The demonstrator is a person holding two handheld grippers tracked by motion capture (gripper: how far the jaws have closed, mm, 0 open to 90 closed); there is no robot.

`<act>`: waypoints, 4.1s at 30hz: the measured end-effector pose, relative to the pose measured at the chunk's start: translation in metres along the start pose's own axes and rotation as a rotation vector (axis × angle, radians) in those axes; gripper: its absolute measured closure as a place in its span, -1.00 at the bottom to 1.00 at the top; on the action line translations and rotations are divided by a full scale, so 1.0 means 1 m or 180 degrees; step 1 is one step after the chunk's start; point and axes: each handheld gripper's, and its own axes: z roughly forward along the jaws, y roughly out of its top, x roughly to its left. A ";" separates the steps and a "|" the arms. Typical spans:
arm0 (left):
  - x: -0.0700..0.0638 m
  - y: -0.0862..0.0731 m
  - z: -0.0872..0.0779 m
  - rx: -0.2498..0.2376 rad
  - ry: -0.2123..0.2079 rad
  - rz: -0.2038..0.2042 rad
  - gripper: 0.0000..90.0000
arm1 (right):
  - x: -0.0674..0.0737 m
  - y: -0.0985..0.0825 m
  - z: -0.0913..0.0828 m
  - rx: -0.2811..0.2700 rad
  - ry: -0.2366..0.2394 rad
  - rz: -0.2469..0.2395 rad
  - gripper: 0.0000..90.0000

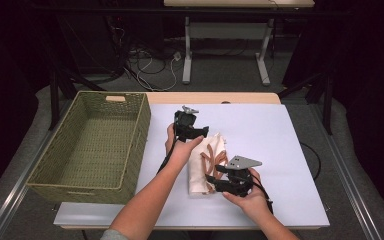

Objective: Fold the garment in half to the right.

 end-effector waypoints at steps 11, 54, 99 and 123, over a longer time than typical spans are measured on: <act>0.007 -0.002 -0.009 0.0019 -0.0099 -0.0143 -0.47 | -0.007 0.014 0.005 -0.0049 -0.0170 -0.0169 -0.04; 0.046 -0.022 -0.027 -0.0071 -0.0041 -0.0538 -0.65 | -0.024 0.052 0.078 0.0356 -0.0506 -0.0161 -0.07; 0.045 -0.027 -0.022 -0.0017 -0.0048 -0.0544 -0.64 | -0.042 0.043 0.059 0.0490 -0.0616 0.0443 0.97; 0.043 -0.033 -0.011 0.0085 -0.0015 -0.0542 -0.64 | -0.063 0.016 0.024 0.0333 -0.0623 0.0822 0.94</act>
